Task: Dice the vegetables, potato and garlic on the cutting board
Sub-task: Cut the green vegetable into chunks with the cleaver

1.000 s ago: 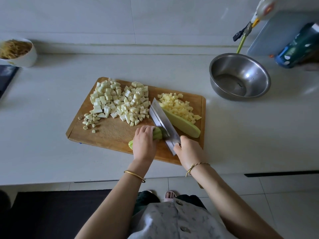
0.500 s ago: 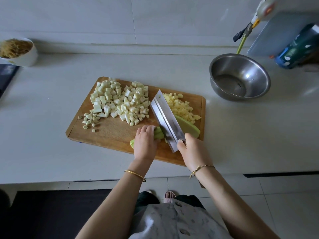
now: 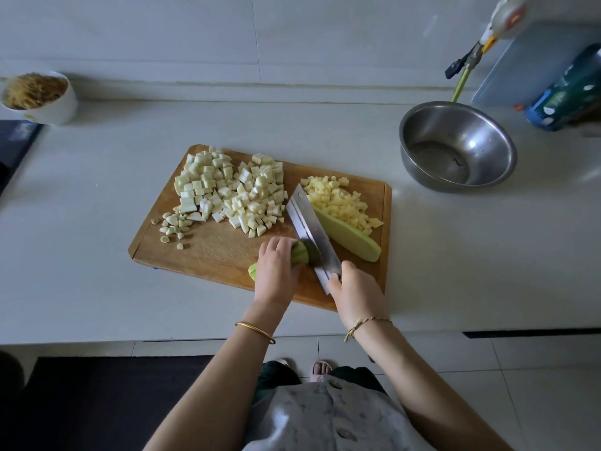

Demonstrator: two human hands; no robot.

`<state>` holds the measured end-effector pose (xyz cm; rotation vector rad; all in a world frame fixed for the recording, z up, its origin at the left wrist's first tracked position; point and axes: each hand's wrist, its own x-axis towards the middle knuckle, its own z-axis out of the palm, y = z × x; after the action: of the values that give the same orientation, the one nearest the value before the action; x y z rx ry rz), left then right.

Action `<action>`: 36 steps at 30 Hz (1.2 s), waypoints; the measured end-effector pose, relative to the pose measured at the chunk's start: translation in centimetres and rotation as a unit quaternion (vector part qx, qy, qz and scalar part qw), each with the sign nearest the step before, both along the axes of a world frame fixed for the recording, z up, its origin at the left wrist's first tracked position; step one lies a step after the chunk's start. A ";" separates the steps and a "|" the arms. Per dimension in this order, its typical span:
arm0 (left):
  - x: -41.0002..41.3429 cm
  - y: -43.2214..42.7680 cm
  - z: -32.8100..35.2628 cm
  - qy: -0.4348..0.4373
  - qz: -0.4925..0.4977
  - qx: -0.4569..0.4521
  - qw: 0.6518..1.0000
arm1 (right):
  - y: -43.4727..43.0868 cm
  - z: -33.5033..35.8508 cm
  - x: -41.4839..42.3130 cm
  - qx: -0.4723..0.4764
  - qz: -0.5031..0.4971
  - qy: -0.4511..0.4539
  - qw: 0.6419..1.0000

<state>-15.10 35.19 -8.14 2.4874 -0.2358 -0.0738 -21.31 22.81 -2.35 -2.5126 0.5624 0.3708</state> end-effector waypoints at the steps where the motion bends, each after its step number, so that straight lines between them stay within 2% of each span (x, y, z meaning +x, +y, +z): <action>1: 0.0 0.2 0.0 0.001 -0.004 -0.001 1.000 | -0.1 -0.1 0.0 0.005 -0.004 -0.003 1.000; 9: -0.3 0.9 0.0 -0.006 0.019 0.028 0.999 | -1.0 1.0 0.3 0.017 -0.009 -0.058 0.998; 36: -0.3 0.8 -0.1 -0.021 0.014 0.014 1.000 | -1.1 2.4 -0.3 0.012 0.014 -0.021 1.000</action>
<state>-15.35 35.97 -8.20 2.5207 -0.2194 -0.0147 -21.58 21.72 0.03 -2.5019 0.5050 0.3321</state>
